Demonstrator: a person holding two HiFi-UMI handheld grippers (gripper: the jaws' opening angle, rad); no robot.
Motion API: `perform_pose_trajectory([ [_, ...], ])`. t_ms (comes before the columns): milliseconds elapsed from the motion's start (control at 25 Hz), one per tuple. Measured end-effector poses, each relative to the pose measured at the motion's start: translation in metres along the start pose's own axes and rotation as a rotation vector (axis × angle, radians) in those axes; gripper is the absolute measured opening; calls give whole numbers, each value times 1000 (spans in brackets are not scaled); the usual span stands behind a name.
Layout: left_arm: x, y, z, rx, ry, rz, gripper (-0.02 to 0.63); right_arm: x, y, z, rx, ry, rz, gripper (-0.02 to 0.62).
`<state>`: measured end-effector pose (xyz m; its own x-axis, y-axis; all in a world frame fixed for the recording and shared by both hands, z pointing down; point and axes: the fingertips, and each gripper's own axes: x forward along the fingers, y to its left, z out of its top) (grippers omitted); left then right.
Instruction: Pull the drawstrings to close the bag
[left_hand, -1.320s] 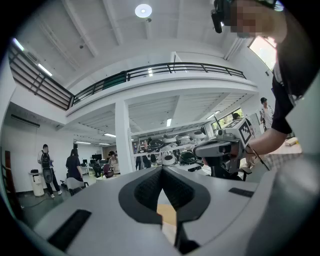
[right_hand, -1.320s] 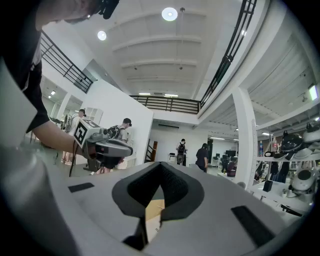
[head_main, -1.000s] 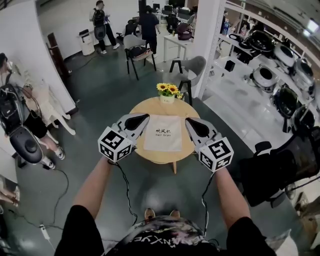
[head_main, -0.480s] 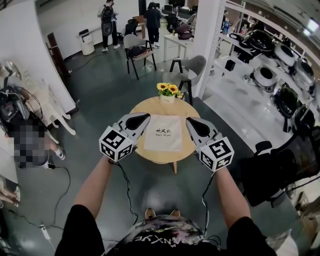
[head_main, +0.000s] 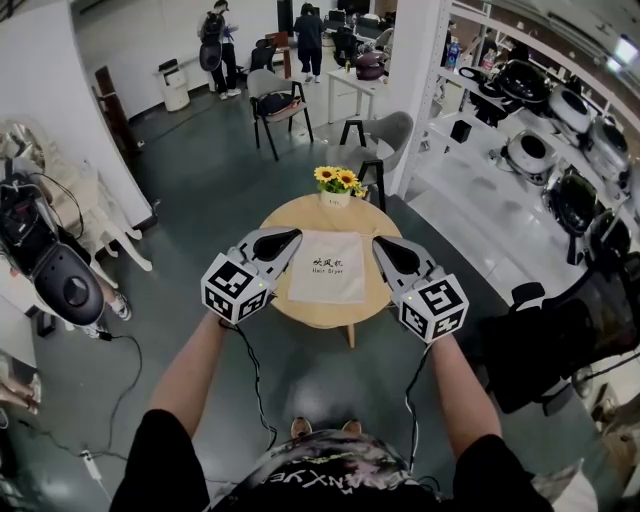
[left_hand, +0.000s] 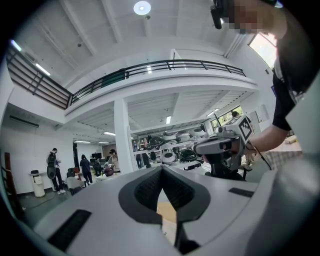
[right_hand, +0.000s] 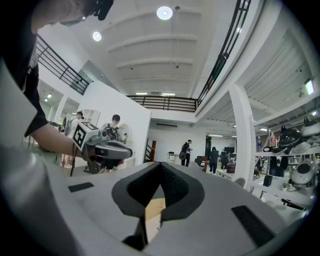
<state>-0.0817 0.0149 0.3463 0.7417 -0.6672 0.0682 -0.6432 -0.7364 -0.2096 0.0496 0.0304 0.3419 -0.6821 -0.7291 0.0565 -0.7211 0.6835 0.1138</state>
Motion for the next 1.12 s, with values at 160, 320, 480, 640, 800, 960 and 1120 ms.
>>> perform_pose_trajectory([
  [160, 3, -3, -2, 4, 4, -5, 11, -1, -2, -3, 6, 0, -1, 3],
  [320, 2, -4, 1, 7, 6, -7, 11, -2, -2, -1, 7, 4, -3, 3],
  [480, -1, -2, 1, 4, 0, -8, 12, 0, 1, -1, 3, 4, -2, 3],
  [640, -3, 1, -1, -4, -3, -9, 14, 2, 3, -1, 0, 4, 5, 5],
  [800, -4, 2, -2, -5, 3, -11, 17, 4, 6, 0, 2, 3, 15, 8],
  [960, -5, 0, -3, -4, 10, -22, 28, 3, 8, -1, 4, 1, 24, 17],
  [1120, -3, -2, -5, -1, 17, -32, 56, 3, 9, -2, 7, 1, 32, 34],
])
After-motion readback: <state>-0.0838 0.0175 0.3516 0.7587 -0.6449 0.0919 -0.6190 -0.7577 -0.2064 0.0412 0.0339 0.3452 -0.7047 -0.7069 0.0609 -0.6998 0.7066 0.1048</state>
